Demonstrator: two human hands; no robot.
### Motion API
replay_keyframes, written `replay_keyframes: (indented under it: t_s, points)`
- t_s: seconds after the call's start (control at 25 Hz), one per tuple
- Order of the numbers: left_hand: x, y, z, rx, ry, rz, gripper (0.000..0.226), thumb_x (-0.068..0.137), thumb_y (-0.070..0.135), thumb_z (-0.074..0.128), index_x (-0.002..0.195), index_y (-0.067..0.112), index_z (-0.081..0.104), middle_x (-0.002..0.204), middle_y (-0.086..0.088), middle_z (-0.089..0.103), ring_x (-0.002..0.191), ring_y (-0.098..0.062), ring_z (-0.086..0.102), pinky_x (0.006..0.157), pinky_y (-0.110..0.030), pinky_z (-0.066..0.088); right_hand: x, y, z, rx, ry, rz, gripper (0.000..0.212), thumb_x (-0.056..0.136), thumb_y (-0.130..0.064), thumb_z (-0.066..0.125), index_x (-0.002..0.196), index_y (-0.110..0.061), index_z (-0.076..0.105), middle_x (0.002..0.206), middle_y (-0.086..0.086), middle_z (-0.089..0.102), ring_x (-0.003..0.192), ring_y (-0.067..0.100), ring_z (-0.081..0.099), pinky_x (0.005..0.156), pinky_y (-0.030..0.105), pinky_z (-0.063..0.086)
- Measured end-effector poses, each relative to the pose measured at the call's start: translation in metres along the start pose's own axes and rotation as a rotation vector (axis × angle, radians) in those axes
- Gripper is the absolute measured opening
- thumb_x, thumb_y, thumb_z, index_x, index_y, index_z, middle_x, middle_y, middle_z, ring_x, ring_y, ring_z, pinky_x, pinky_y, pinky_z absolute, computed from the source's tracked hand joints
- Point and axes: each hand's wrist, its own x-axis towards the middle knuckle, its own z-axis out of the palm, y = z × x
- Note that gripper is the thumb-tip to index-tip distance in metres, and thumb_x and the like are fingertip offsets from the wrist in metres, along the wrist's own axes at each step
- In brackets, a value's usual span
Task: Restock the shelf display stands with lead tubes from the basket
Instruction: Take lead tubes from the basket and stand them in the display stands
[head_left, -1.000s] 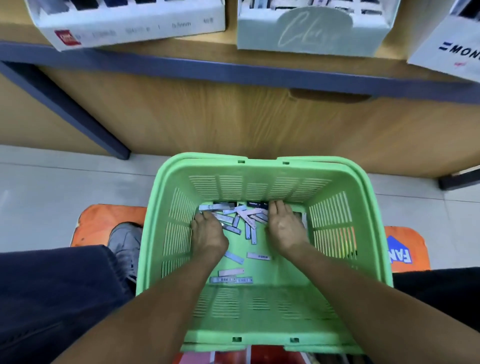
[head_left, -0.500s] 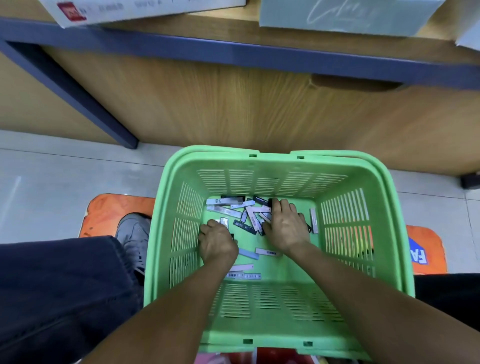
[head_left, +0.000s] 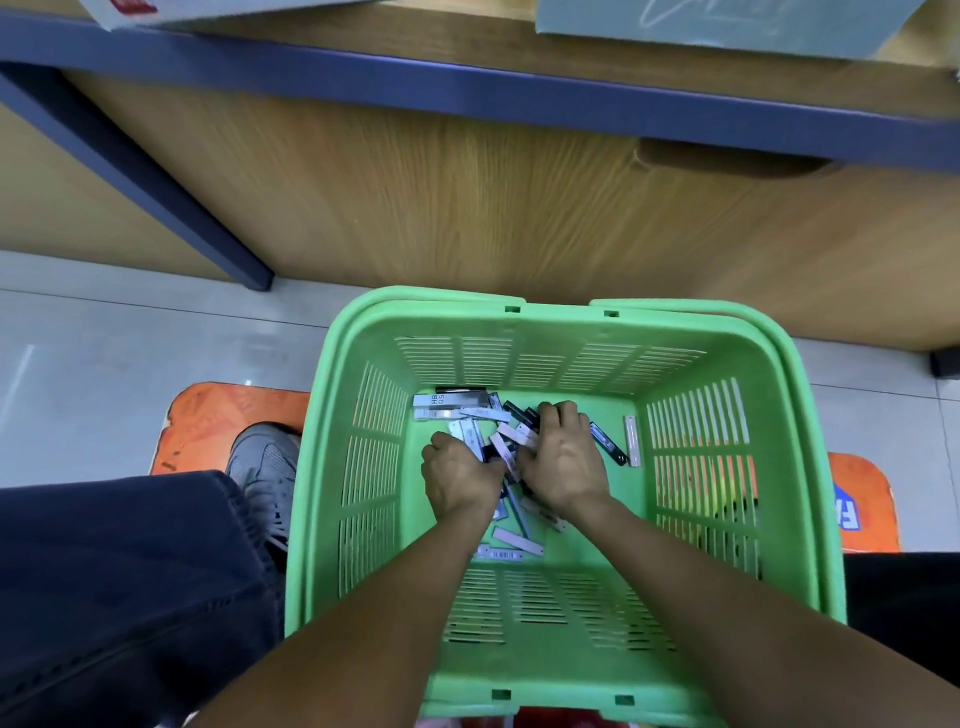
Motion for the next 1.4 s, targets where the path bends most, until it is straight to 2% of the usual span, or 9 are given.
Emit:
replay_keyframes:
  t_s: [0.36, 0.52, 0.6, 0.72, 0.84, 1.0, 1.12, 1.28, 1.4]
  points:
    - [-0.008, 0.016, 0.01, -0.28, -0.09, -0.148, 0.039, 0.087, 0.033, 0.073, 0.102, -0.001, 0.059, 0.1, -0.016, 0.067, 0.087, -0.034, 0.068, 0.064, -0.035, 0.055, -0.006, -0.015, 0.005, 0.394, -0.172, 0.257, 0.021, 0.099, -0.022, 0.05, 0.108, -0.01, 0.064, 0.102, 0.012, 0.069, 0.093, 0.031, 0.065, 0.072, 0.034, 0.05]
    - [-0.008, 0.022, 0.012, -0.465, -0.153, -0.214, 0.026, 0.09, 0.023, 0.07, 0.076, 0.008, 0.053, 0.092, -0.013, 0.069, 0.077, -0.029, 0.067, 0.068, -0.035, 0.058, -0.009, -0.019, 0.007, 0.732, -0.254, 0.401, 0.025, 0.095, -0.004, 0.049, 0.094, -0.011, 0.073, 0.087, 0.015, 0.075, 0.075, 0.031, 0.072, 0.062, 0.039, 0.059]
    - [-0.011, 0.021, 0.014, -0.536, -0.18, -0.236, 0.024, 0.088, 0.026, 0.072, 0.084, 0.009, 0.056, 0.095, -0.012, 0.069, 0.076, -0.025, 0.067, 0.068, -0.034, 0.059, -0.012, -0.018, 0.003, 0.908, -0.272, 0.469, 0.026, 0.093, 0.003, 0.048, 0.091, -0.006, 0.073, 0.082, 0.021, 0.074, 0.065, 0.031, 0.069, 0.054, 0.039, 0.057]
    - [-0.012, 0.015, 0.017, -0.615, -0.209, -0.251, 0.041, 0.083, 0.033, 0.077, 0.106, 0.008, 0.054, 0.099, -0.01, 0.067, 0.082, -0.025, 0.069, 0.073, -0.038, 0.061, -0.017, -0.012, 0.001, 1.108, -0.324, 0.503, 0.021, 0.089, 0.011, 0.057, 0.091, 0.0, 0.074, 0.088, 0.027, 0.074, 0.071, 0.033, 0.07, 0.071, 0.054, 0.06]
    - [-0.009, 0.015, 0.015, -0.64, -0.211, -0.236, 0.031, 0.093, 0.029, 0.068, 0.109, 0.006, 0.056, 0.101, -0.011, 0.069, 0.086, -0.025, 0.068, 0.078, -0.039, 0.06, -0.018, -0.009, -0.005, 1.27, -0.443, 0.478, 0.029, 0.088, 0.017, 0.056, 0.094, -0.001, 0.077, 0.101, 0.026, 0.074, 0.085, 0.034, 0.069, 0.079, 0.044, 0.059]
    - [-0.008, 0.014, 0.0, -0.683, -0.235, -0.234, 0.025, 0.101, 0.026, 0.058, 0.095, 0.002, 0.057, 0.077, -0.012, 0.066, 0.052, -0.019, 0.063, 0.05, -0.025, 0.052, -0.009, -0.007, -0.028, 1.048, -0.444, 0.483, 0.013, 0.091, 0.011, 0.062, 0.095, 0.001, 0.071, 0.091, 0.024, 0.074, 0.078, 0.03, 0.067, 0.085, 0.043, 0.057]
    - [0.001, 0.008, -0.009, -0.422, -0.15, -0.062, 0.02, 0.099, 0.023, 0.062, 0.092, 0.004, 0.058, 0.068, -0.009, 0.059, 0.054, -0.024, 0.055, 0.055, -0.033, 0.052, 0.01, 0.009, -0.041, 0.713, -0.195, 0.456, 0.016, 0.098, -0.002, 0.058, 0.112, 0.0, 0.065, 0.096, 0.017, 0.072, 0.079, 0.027, 0.067, 0.078, 0.036, 0.059]
    - [0.009, 0.012, -0.027, 0.39, 0.06, 0.468, 0.029, 0.094, 0.001, 0.057, 0.123, 0.005, 0.055, 0.126, -0.015, 0.05, 0.078, -0.035, 0.068, 0.065, -0.041, 0.052, 0.02, 0.012, -0.035, 0.257, -0.002, 0.254, 0.032, 0.095, -0.019, 0.066, 0.121, -0.002, 0.059, 0.121, 0.017, 0.061, 0.108, 0.033, 0.06, 0.09, 0.037, 0.052]
    - [0.013, 0.014, -0.035, 0.702, 0.14, 0.646, 0.044, 0.093, -0.011, 0.045, 0.135, -0.001, 0.042, 0.13, -0.018, 0.042, 0.079, -0.032, 0.07, 0.06, -0.041, 0.051, 0.015, -0.005, -0.015, 0.032, 0.0, 0.086, 0.055, 0.091, -0.044, 0.069, 0.125, -0.003, 0.054, 0.127, 0.014, 0.053, 0.119, 0.032, 0.051, 0.098, 0.039, 0.046]
